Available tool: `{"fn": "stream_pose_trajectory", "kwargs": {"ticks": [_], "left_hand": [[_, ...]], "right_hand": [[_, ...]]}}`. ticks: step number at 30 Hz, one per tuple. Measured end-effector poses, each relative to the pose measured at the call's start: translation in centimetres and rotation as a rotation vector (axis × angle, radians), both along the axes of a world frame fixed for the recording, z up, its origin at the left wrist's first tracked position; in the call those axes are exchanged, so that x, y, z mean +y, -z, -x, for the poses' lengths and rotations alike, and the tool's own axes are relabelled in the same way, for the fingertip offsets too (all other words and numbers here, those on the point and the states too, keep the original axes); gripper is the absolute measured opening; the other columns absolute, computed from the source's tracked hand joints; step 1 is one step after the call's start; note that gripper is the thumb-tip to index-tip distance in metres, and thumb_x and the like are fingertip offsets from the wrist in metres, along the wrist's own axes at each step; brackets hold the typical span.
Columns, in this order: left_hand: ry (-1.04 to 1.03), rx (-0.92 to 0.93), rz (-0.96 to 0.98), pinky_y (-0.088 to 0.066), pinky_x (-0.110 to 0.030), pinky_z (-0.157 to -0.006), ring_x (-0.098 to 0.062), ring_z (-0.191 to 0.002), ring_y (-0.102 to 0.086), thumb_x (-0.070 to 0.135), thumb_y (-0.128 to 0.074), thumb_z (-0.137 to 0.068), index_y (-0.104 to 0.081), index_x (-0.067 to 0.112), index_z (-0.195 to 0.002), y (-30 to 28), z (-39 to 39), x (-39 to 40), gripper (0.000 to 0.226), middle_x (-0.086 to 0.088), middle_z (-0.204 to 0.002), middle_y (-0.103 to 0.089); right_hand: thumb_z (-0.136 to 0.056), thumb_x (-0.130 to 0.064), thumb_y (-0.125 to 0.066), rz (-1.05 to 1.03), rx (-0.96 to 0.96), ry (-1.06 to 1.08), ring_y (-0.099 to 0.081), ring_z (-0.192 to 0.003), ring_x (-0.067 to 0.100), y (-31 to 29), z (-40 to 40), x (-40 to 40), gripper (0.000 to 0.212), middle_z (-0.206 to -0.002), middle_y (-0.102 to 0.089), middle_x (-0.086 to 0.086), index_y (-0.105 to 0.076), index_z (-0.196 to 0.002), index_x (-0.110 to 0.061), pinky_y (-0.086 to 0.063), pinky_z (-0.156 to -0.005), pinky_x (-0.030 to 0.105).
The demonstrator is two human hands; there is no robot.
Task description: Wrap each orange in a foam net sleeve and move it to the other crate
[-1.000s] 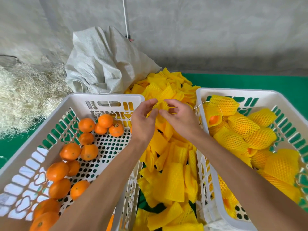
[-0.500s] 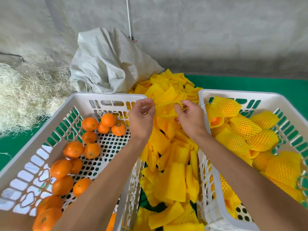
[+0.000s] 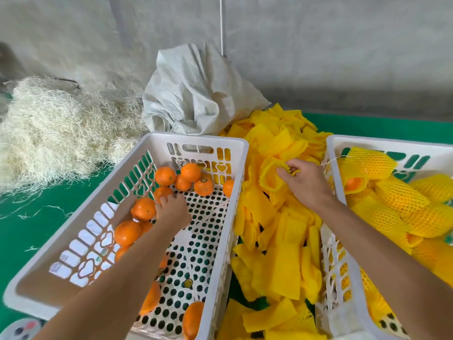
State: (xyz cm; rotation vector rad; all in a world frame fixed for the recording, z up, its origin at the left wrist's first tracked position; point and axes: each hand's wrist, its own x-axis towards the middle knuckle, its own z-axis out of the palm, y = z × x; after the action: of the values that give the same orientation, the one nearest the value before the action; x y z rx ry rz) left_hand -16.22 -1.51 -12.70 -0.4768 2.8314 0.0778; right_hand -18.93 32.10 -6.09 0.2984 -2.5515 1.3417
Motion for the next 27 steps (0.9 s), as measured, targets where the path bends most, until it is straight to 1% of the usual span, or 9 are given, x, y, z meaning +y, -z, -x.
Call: {"fn": "stream_pose_trajectory", "kwargs": {"ticks": [2, 4, 9, 12, 15, 18, 21, 24, 27], "left_hand": [[0.166, -0.036, 0.225, -0.021, -0.052, -0.127, -0.037, -0.150, -0.025, 0.024, -0.065, -0.096, -0.045, 0.020, -0.149, 1.6, -0.9, -1.2, 0.057, -0.013, -0.160, -0.033], [0.239, -0.027, 0.338, -0.021, -0.050, -0.126, -0.035, -0.149, -0.026, 0.023, -0.063, -0.098, -0.047, 0.024, -0.148, 2.4, -1.1, -1.9, 0.052, -0.010, -0.158, -0.035], [0.269, -0.077, 0.385, -0.027, -0.046, -0.123, -0.032, -0.143, -0.037, 0.023, -0.058, -0.103, -0.055, 0.026, -0.141, 1.3, 0.0, -2.3, 0.039, -0.010, -0.149, -0.046], [0.266, -0.039, 0.308, -0.028, -0.048, -0.123, -0.035, -0.143, -0.040, 0.018, -0.057, -0.102, -0.051, 0.023, -0.145, -0.6, 0.3, -1.7, 0.044, -0.013, -0.147, -0.049], [0.271, 0.199, 0.153, -0.027, -0.049, -0.122, -0.040, -0.140, -0.042, 0.014, -0.058, -0.100, -0.044, 0.022, -0.152, -4.2, 0.6, 0.3, 0.055, -0.018, -0.147, -0.051], [0.233, 0.502, -0.150, -0.029, -0.051, -0.120, -0.044, -0.139, -0.040, 0.010, -0.061, -0.097, -0.044, 0.018, -0.156, -9.3, 1.1, 3.7, 0.062, -0.023, -0.149, -0.049], [0.258, 0.727, -0.398, -0.039, -0.053, -0.112, -0.046, -0.132, -0.046, 0.013, -0.067, -0.096, -0.047, 0.017, -0.154, -13.5, 1.5, 8.1, 0.062, -0.022, -0.146, -0.053], [0.360, 0.855, -0.591, -0.048, -0.047, -0.103, -0.036, -0.126, -0.055, 0.020, -0.073, -0.095, -0.049, 0.019, -0.152, -15.2, 1.0, 12.7, 0.061, -0.012, -0.140, -0.059], [0.393, 0.819, -0.843, -0.046, -0.028, -0.103, -0.019, -0.133, -0.053, 0.027, -0.076, -0.096, -0.046, 0.021, -0.154, -13.6, -0.9, 17.3, 0.066, -0.002, -0.149, -0.056]], "right_hand": [[-0.096, -0.036, -0.069, 0.001, -0.012, -0.008, -0.051, -0.059, -0.001, 0.1, 0.1, 0.0, 0.015, -0.068, -0.057, -0.014, -0.070, -0.087, -0.024, -0.035, -0.056, 0.019], [-0.097, -0.036, -0.069, 0.001, -0.016, -0.014, -0.050, -0.059, -0.001, 0.0, 0.1, 0.0, 0.015, -0.068, -0.056, -0.015, -0.068, -0.085, -0.026, -0.035, -0.057, 0.022], [-0.097, -0.035, -0.068, -0.005, -0.001, 0.000, -0.049, -0.057, -0.002, -0.1, 0.0, 0.1, 0.021, -0.064, -0.053, -0.016, -0.061, -0.078, -0.032, -0.032, -0.055, 0.019], [-0.097, -0.036, -0.068, 0.002, -0.006, 0.004, -0.048, -0.055, 0.000, -0.1, 0.1, 0.1, 0.025, -0.063, -0.054, -0.017, -0.058, -0.074, -0.033, -0.032, -0.052, 0.017], [-0.098, -0.037, -0.067, -0.017, 0.002, 0.009, -0.049, -0.059, -0.001, -0.2, 0.2, 0.0, 0.021, -0.068, -0.054, -0.015, -0.062, -0.079, -0.030, -0.033, -0.054, 0.018], [-0.098, -0.038, -0.066, -0.031, 0.013, 0.056, -0.052, -0.064, -0.003, -0.2, 0.2, 0.0, 0.018, -0.073, -0.057, -0.016, -0.068, -0.089, -0.023, -0.033, -0.055, 0.015], [-0.098, -0.034, -0.066, 0.001, 0.025, 0.097, -0.053, -0.067, -0.004, -0.5, 0.2, 0.0, 0.019, -0.076, -0.059, -0.017, -0.071, -0.092, -0.017, -0.034, -0.058, 0.013], [-0.099, -0.029, -0.066, 0.042, 0.022, 0.123, -0.054, -0.071, 0.000, -0.9, 0.0, 0.0, 0.019, -0.080, -0.062, -0.010, -0.071, -0.092, -0.013, -0.039, -0.064, 0.020], [-0.098, -0.025, -0.067, 0.020, -0.007, 0.185, -0.059, -0.076, 0.015, -1.1, -0.1, 0.2, 0.018, -0.081, -0.066, -0.001, -0.067, -0.085, -0.012, -0.044, -0.067, 0.031]]}}
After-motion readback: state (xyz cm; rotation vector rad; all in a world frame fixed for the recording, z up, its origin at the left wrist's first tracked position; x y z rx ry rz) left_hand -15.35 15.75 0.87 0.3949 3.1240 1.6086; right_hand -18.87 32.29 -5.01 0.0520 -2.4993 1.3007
